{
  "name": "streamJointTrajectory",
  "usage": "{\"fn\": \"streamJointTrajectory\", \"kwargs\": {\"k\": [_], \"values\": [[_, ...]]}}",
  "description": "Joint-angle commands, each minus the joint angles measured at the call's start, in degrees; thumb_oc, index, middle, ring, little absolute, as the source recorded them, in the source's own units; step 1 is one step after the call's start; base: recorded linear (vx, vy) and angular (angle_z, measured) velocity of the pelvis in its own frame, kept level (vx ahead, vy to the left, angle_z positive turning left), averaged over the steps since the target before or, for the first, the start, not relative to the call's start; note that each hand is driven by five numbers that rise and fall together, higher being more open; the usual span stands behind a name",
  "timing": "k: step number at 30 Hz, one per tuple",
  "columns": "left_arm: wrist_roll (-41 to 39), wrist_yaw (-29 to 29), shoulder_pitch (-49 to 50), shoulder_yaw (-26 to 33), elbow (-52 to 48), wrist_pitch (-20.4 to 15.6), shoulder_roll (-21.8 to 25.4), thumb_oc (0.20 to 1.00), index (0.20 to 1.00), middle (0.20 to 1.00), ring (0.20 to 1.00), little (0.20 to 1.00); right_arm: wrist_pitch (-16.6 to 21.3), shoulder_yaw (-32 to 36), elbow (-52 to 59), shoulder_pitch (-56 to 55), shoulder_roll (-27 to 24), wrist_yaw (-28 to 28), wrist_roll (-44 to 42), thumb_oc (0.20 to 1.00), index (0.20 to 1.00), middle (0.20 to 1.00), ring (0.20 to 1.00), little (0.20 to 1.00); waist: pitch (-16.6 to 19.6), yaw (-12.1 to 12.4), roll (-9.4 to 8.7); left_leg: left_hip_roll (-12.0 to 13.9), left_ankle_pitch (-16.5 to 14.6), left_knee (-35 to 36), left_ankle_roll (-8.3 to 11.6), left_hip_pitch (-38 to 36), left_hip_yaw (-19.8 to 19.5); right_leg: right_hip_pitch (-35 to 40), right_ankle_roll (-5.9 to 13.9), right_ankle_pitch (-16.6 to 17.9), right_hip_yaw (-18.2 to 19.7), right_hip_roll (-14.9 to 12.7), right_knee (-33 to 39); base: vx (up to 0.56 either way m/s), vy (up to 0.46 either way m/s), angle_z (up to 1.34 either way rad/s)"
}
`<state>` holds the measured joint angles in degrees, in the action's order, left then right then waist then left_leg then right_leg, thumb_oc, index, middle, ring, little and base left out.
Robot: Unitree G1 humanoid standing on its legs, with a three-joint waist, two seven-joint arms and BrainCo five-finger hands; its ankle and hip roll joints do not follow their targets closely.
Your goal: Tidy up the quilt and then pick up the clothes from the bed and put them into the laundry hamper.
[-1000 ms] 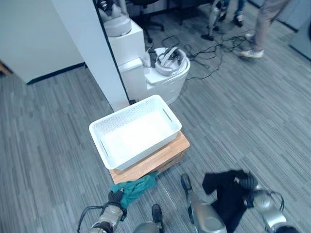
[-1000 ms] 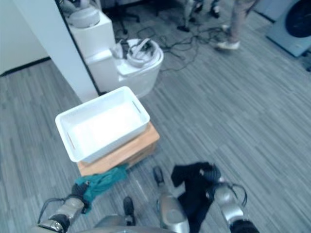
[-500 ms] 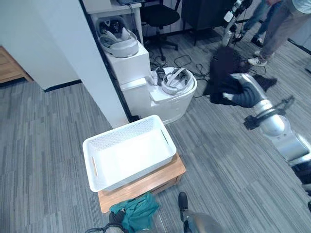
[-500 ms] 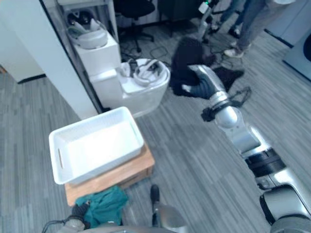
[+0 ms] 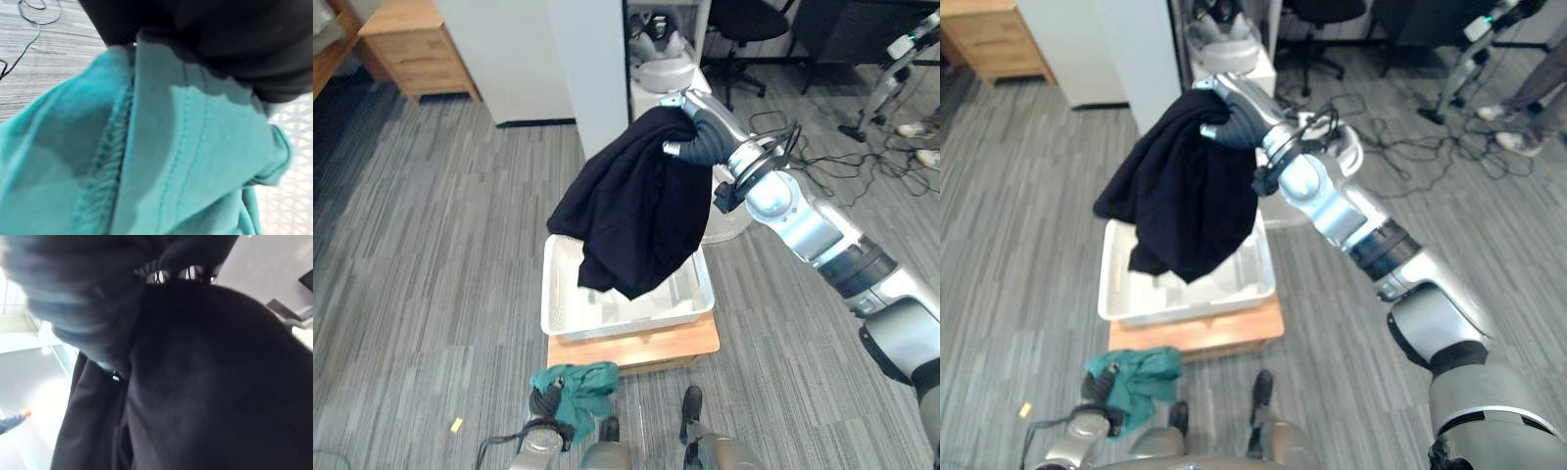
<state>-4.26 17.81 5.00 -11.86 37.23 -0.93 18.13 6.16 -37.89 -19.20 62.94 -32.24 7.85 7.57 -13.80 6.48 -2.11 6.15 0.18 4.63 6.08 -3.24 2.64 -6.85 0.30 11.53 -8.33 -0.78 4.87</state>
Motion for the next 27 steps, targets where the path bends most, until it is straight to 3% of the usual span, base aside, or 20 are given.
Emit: {"fn": "streamJointTrajectory", "kwargs": {"k": [1, 4, 5, 9, 10, 13, 15, 18, 19, 21, 27], "values": [[0.21, 1.07, -3.50, -0.63, -4.39, -5.73, 3.88, 0.200, 0.200, 0.200, 0.200, 0.200, 0.12, 1.66, -0.63, 6.64, -2.40, 4.54, 1.33, 0.200, 0.200, 0.200, 0.200, 0.200, -1.97, -0.88, 1.00, 0.28, 1.29, 0.37, -0.11, 3.22, 2.60, 4.26, 7.41, -12.41, 1.53, -3.50, -2.79, -0.03, -0.029, 0.47], [0.28, 0.71, -1.95, 1.01, -11.41, -6.40, 5.24, 0.200, 0.200, 0.200, 0.200, 0.200, -0.42, 2.18, -1.01, 4.40, -3.23, 4.80, 3.44, 0.200, 0.200, 0.200, 0.200, 0.200, -2.15, -0.48, 1.61, 0.25, 1.36, 0.37, -0.04, 3.61, 2.35, 4.43, 7.32, -12.45, 1.12, -3.41, -2.56, -0.02, -0.015, 0.17], [0.01, 0.28, -1.20, 1.96, -16.26, -7.17, 6.01, 0.200, 0.200, 0.200, 0.200, 0.200, -1.00, 2.45, -1.61, 2.19, -3.45, 4.56, 5.47, 1.000, 1.000, 1.000, 1.000, 1.000, -2.24, -0.36, 2.06, 0.30, 1.32, 0.37, -0.04, 3.53, 2.38, 4.68, 7.21, -12.54, 1.19, -3.33, -2.34, 0.00, 0.000, 0.00], [-0.99, -0.23, 0.23, 3.53, -25.35, -9.05, 7.01, 0.200, 0.200, 0.200, 0.200, 0.200, -1.66, 3.14, -2.00, -3.00, -3.79, 5.30, 11.21, 1.000, 1.000, 1.000, 1.000, 1.000, -2.21, -0.39, 2.58, 0.36, 1.17, 0.37, -0.11, 3.11, 2.54, 5.35, 7.16, -12.60, 1.20, -3.40, -1.93, 0.00, -0.003, -0.01], [-1.58, -0.28, 1.01, 5.00, -30.87, -10.29, 7.85, 0.200, 0.200, 0.200, 0.200, 0.200, -1.91, 3.62, 0.92, -7.34, -5.71, 6.31, 18.23, 1.000, 1.000, 1.000, 1.000, 1.000, -2.26, -0.93, 3.13, 0.40, 0.98, 0.37, -0.18, 2.79, 2.72, 5.69, 7.19, -12.73, 1.31, -3.44, -1.75, 0.00, 0.000, 0.00], [-3.00, -0.54, 1.52, 5.80, -35.33, -11.23, 8.63, 0.200, 0.200, 0.200, 0.200, 0.200, -1.92, 5.27, 3.80, -13.21, -5.64, 6.83, 22.75, 1.000, 1.000, 1.000, 1.000, 1.000, -1.92, -1.35, 3.40, 0.46, 0.75, 0.37, -0.22, 2.22, 2.94, 6.15, 7.21, -12.92, 1.56, -3.50, -1.75, 0.00, -0.012, -0.08], [-7.07, -1.86, 0.68, 7.94, -43.40, -13.19, 10.20, 0.200, 0.200, 0.200, 0.200, 0.200, -1.63, 7.94, 7.47, -23.14, -6.15, 6.72, 26.57, 1.000, 1.000, 1.000, 1.000, 1.000, -1.21, -3.07, 3.74, 0.68, 0.04, 0.37, -0.45, 0.76, 3.77, 7.04, 7.30, -13.11, 1.99, -3.80, -1.69, 0.02, -0.004, -0.14], [-8.18, -2.29, -0.56, 10.05, -47.31, -13.61, 11.35, 0.200, 0.200, 0.200, 0.200, 0.200, -1.28, 9.94, 9.12, -29.10, -6.88, 6.26, 28.25, 1.000, 1.000, 1.000, 1.000, 1.000, -0.57, -4.52, 3.69, 0.77, -0.63, 0.37, -0.50, -0.58, 4.67, 7.98, 7.36, -13.28, 2.67, -3.76, -1.39, 0.03, 0.009, -0.18], [-8.20, -2.31, -0.51, 10.01, -47.40, -13.53, 11.42, 0.200, 0.200, 0.200, 0.200, 0.200, -1.30, 10.14, 9.36, -29.37, -6.91, 6.17, 28.29, 1.000, 1.000, 1.000, 1.000, 1.000, -0.58, -4.42, 3.65, 0.78, -0.67, 0.37, -0.49, -0.67, 4.70, 8.06, 7.37, -13.29, 2.69, -3.75, -1.37, 0.03, 0.019, -0.35], [-2.00, 0.09, -4.54, 12.46, -47.86, -12.54, 13.52, 0.200, 0.200, 0.200, 0.200, 0.200, -0.91, 14.70, 11.66, -38.70, -7.10, 6.33, 27.71, 1.000, 1.000, 1.000, 1.000, 1.000, -0.27, -7.10, 3.46, 1.06, -1.37, 0.37, -0.53, -1.97, 6.04, 8.50, 7.50, -13.31, 3.75, -3.68, -1.14, 0.03, 0.030, -0.35], [5.11, 4.56, -11.80, 13.46, -43.03, -10.07, 14.02, 0.200, 0.200, 0.200, 0.200, 0.200, -1.16, 19.90, 12.75, -48.25, -6.84, 7.13, 27.76, 1.000, 1.000, 1.000, 1.000, 1.000, -0.33, -10.31, 2.92, 1.33, -2.13, 0.37, -0.45, -3.18, 8.34, 8.51, 7.88, -12.93, 5.53, -3.53, -0.64, 0.02, 0.035, -0.24]]}}
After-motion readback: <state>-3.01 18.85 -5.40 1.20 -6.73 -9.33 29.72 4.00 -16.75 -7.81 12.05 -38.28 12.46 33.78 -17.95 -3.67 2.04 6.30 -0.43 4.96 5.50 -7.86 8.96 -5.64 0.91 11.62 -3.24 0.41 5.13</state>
